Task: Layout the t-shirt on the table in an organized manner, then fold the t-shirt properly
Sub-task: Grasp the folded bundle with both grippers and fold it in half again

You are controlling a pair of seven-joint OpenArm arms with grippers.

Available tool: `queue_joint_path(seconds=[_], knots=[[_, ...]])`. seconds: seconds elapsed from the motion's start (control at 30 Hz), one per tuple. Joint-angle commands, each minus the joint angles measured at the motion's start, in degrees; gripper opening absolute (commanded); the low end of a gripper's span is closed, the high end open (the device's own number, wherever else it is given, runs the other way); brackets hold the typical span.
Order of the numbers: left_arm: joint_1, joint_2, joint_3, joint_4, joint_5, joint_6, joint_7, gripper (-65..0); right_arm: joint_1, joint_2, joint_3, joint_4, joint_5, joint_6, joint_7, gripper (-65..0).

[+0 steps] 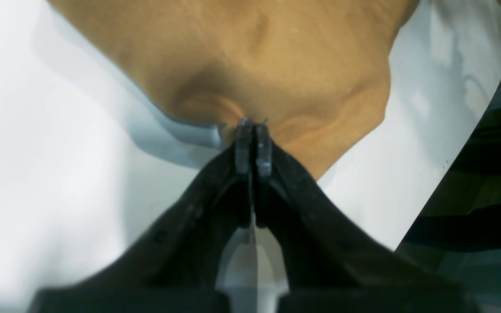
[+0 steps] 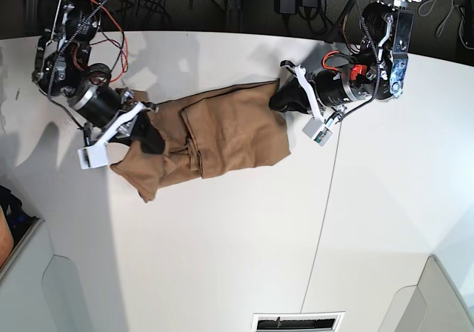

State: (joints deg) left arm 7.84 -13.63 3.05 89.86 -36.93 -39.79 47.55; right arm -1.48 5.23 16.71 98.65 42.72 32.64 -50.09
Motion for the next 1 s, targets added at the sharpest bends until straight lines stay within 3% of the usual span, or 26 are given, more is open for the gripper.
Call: queue_joint_path(seconds=[0.0,0.33,0.43,0.5,0.7,0.97], knots=[[-0.3,-0.2,0.0,0.4,0.6,-0.2,0.9,-65.0,1.9,-0.6,-1.2,1.1,1.0,0.6,1.6,-65.0],[-0.3,-0.2,0.0,0.4,0.6,-0.2,2.0,-65.0,4.6,-6.3,-17.7,0.2,-8.3,0.5,0.9,-65.0],[-0.3,-0.2,0.0,0.4,0.5,-0.2,2.0,-65.0,4.6,-6.5,-21.4,0.2,-9.4,0.5,0.5,-44.2],[-0.4,-0.6,-0.1,0.4,-0.4,-0.2,2.0,-65.0,4.6,-6.5,-23.3,0.2,-9.4,0.5,0.5,-36.6],[-0.4,-4.5,-1.0,0.7,-6.8,-0.2,2.2,-65.0,4.7,-6.5,-27.5,0.2,-10.2,0.6,0.7,-35.9],[-0.4,-7.7,-8.6,0.7,-14.9,-0.2,6.2,-65.0,5.8,-6.5,-31.0,0.3,-12.5,0.5,2.8,-36.2]])
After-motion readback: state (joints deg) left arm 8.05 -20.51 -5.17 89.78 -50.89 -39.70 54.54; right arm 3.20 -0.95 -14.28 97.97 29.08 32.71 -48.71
